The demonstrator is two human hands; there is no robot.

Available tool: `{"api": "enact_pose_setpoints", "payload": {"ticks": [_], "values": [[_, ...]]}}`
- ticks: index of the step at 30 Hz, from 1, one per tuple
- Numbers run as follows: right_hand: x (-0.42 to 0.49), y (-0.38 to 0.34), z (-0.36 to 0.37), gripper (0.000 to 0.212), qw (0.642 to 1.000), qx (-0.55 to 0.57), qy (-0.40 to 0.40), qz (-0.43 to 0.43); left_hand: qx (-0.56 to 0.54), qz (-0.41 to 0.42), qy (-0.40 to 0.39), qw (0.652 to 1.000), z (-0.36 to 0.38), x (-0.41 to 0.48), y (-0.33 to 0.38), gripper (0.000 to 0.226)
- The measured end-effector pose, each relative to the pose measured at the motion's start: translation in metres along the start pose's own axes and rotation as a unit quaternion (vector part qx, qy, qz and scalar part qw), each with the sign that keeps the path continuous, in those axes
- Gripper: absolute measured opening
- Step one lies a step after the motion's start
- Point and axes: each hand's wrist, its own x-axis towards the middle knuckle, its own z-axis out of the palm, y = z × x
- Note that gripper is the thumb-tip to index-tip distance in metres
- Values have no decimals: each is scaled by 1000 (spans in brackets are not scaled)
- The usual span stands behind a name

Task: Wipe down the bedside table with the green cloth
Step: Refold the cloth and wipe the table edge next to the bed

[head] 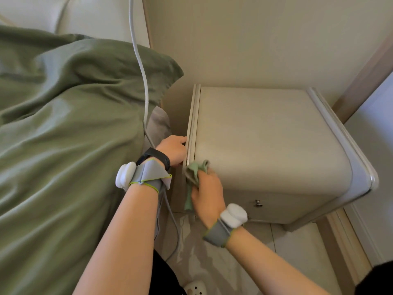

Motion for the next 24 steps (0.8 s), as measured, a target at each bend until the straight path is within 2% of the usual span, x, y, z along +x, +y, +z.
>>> {"api": "enact_pose_setpoints", "payload": {"ticks": [2, 5, 7, 11, 12, 14, 15, 16, 18, 20, 23, 24], "values": [[19, -4, -4, 29, 1000, -12, 22, -7, 3, 3, 5, 1000, -1, -2, 1, 52], [17, -3, 2, 35, 999, 10, 38, -9, -5, 2, 4, 1000, -2, -4, 2, 52], [-3, 5, 8, 44, 1000, 27, 11, -9, -29, -6, 4, 1000, -1, -2, 1, 50], [-18, 25, -8, 45, 997, -2, -72, -34, -34, -18, -2, 999, 0, 2, 0, 50], [-11, 26, -15, 46, 998, -17, -57, -30, -36, -20, -3, 999, 0, 1, 0, 52], [8, 18, -31, 47, 998, -35, 36, -31, -45, -24, -1, 999, 0, 1, 0, 55], [18, 11, -36, 48, 995, -33, 79, -48, -55, -25, 4, 998, 0, 0, 0, 54], [28, 3, -39, 49, 992, -26, 90, -80, -69, -28, 15, 997, -1, -1, 1, 49], [40, -4, -33, 51, 983, -34, 23, -181, -101, -37, 52, 993, -4, -1, 5, 34], [34, 3, -18, 51, 957, -84, -47, -275, -135, -68, 100, 983, -9, 0, 7, 47], [22, 16, -11, 49, 908, -210, -66, -356, -209, -110, 146, 961, -19, 4, 4, 57], [29, 18, -15, 47, 899, -216, -53, -377, -215, -108, 165, 956, -20, 5, 3, 59]]}}
